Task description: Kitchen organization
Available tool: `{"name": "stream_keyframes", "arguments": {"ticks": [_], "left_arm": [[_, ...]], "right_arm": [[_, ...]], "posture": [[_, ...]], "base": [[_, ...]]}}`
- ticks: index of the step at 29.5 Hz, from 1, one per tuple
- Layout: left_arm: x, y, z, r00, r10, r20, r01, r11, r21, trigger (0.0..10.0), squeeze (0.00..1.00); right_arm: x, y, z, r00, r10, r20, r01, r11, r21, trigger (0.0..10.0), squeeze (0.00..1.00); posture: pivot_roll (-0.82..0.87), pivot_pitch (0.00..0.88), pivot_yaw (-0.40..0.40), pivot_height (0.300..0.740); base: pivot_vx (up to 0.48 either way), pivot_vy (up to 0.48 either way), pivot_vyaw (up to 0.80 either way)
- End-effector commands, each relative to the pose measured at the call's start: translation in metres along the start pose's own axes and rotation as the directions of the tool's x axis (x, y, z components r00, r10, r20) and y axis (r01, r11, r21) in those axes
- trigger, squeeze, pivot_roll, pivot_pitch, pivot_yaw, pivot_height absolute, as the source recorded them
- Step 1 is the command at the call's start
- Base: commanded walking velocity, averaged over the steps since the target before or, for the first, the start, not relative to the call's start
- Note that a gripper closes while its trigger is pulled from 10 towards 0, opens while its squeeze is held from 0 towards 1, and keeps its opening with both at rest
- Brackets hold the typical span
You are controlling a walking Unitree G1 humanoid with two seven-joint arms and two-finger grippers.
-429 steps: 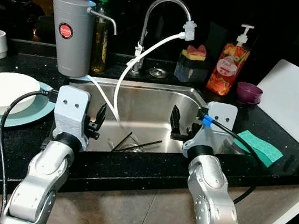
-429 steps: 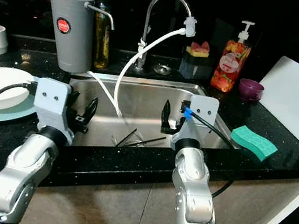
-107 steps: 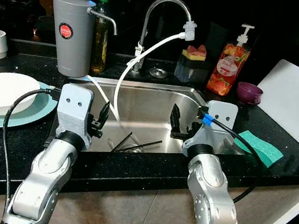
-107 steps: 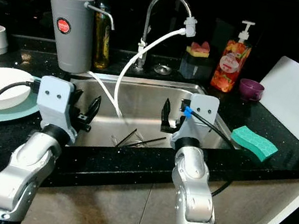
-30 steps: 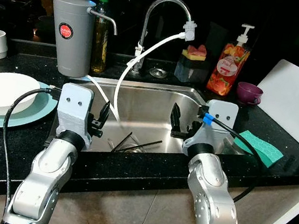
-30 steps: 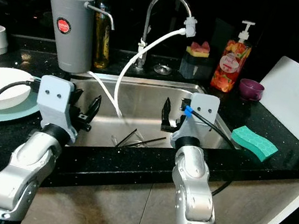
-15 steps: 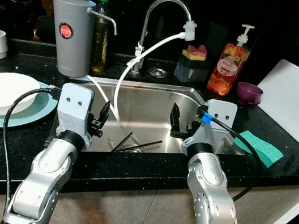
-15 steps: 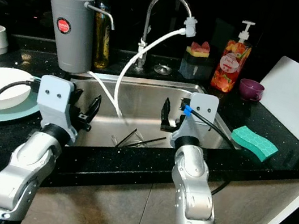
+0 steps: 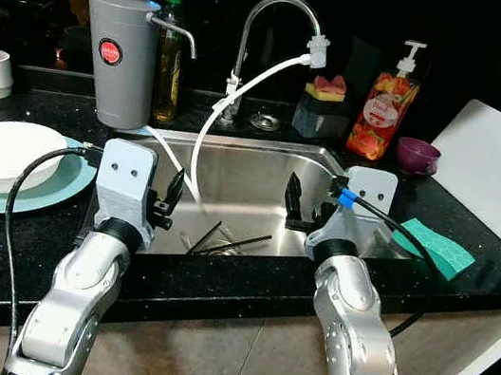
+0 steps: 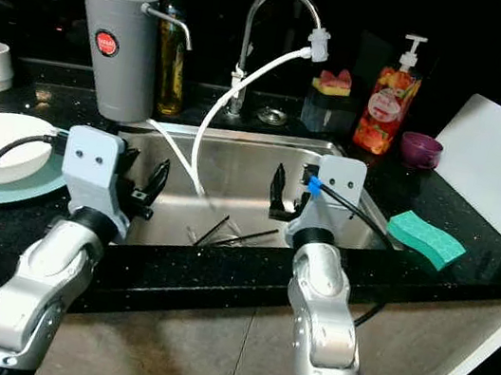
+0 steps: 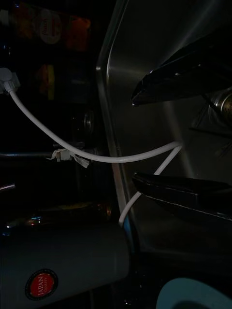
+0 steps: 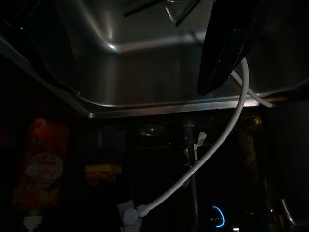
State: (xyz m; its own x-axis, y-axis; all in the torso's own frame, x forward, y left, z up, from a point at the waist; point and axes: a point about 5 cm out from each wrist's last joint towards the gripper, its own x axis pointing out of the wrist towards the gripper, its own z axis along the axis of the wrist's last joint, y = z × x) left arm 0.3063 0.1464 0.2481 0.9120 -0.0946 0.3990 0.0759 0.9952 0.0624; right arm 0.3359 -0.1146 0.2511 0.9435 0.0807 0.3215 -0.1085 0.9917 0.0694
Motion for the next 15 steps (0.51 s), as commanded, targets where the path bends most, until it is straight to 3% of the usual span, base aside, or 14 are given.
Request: {"name": "stream_keyframes", "arguments": {"ticks": [1,15], "left_arm": [[0.0018,-0.0043,-0.0002,1.0,-0.012,0.001,0.012,1.0,-0.003,10.0,0.0],[0.0013,-0.0038,-0.0009,1.0,-0.011,-0.003,0.011,1.0,-0.003,10.0,0.0]], "right_arm": [[0.001,-0.002,0.0008,1.0,-0.004,0.007,0.004,1.0,0.0,10.0,0.0],[0.0009,-0.002,0.0003,1.0,-0.004,0.004,0.004,1.0,0.001,10.0,0.0]], "posture": [[0.14,0.063,-0.071,0.74],[0.14,0.068,-0.071,0.74]], "base": [[0.0,0.0,0.0],[0.0,0.0,0.0]]}}
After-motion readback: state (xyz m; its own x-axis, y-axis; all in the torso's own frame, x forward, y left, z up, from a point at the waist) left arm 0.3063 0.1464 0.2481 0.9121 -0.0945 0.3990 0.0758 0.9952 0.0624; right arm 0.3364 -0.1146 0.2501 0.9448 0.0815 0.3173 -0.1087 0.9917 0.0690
